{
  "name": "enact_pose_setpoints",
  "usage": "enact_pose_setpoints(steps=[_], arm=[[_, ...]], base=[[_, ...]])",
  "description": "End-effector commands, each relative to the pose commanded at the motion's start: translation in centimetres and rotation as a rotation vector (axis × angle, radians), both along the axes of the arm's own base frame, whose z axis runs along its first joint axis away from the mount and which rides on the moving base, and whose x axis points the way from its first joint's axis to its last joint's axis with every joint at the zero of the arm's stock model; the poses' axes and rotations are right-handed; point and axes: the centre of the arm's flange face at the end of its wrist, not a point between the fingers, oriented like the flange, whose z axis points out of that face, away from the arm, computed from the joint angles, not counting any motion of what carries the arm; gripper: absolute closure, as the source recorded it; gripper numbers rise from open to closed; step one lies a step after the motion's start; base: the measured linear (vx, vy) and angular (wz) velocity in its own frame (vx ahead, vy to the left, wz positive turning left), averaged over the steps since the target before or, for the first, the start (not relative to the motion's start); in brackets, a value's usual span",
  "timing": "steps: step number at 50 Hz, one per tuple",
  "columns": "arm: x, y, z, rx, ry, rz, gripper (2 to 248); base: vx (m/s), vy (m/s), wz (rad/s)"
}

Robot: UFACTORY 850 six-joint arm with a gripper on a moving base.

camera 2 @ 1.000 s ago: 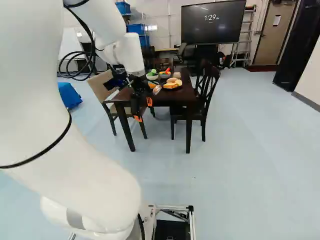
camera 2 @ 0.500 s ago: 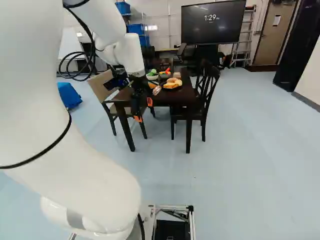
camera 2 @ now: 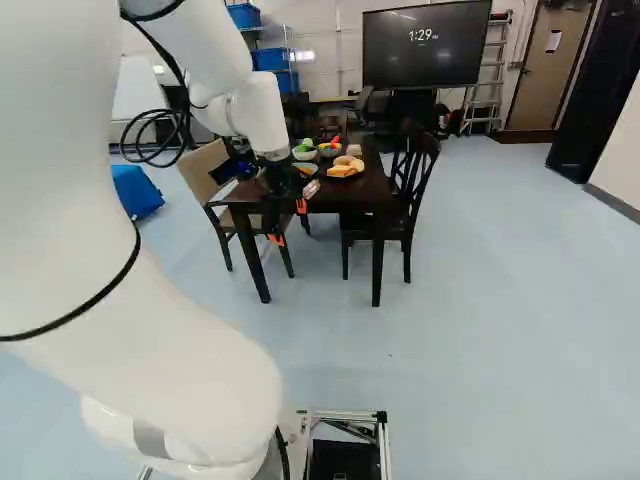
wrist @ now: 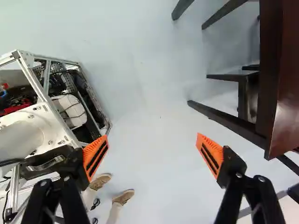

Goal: Move the croissant to the empty plate

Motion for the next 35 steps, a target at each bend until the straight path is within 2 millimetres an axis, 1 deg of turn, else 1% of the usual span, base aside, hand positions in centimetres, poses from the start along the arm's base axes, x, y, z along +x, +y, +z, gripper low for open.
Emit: enact_pose_setpoints(steps=[18, 35], arm=[[-0.5, 0.1, -1.5, 0.017, -0.070, -0.082, 3], [-1.2, 0.2, -3.3, 0.048, -0.159, -0.184, 3]], base=[[0.000, 0.000, 0.000], [0.000, 0.000, 0.000]])
